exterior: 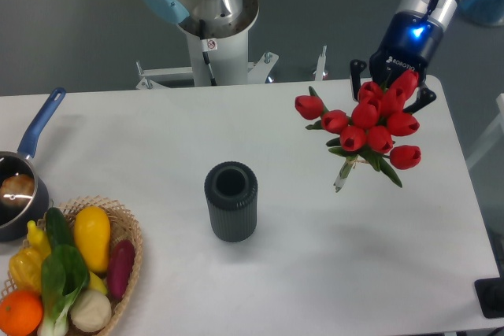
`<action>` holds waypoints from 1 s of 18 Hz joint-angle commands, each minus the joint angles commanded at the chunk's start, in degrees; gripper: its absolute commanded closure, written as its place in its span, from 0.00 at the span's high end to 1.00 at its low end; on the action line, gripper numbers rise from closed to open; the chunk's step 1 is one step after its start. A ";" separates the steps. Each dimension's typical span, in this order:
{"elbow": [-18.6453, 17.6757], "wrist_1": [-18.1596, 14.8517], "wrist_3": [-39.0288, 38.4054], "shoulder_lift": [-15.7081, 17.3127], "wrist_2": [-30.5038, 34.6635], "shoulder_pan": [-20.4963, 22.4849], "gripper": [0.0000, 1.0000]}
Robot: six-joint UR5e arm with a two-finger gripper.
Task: Place the flowers on the table
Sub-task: 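Hold the red tulip bunch in the gripper and begin moving it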
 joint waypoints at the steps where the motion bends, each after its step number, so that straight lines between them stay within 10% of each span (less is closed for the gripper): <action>1: -0.09 0.00 0.00 0.00 -0.44 -0.09 0.26; 18: 0.53 -0.44 -4.13 0.35 1.75 0.53 0.26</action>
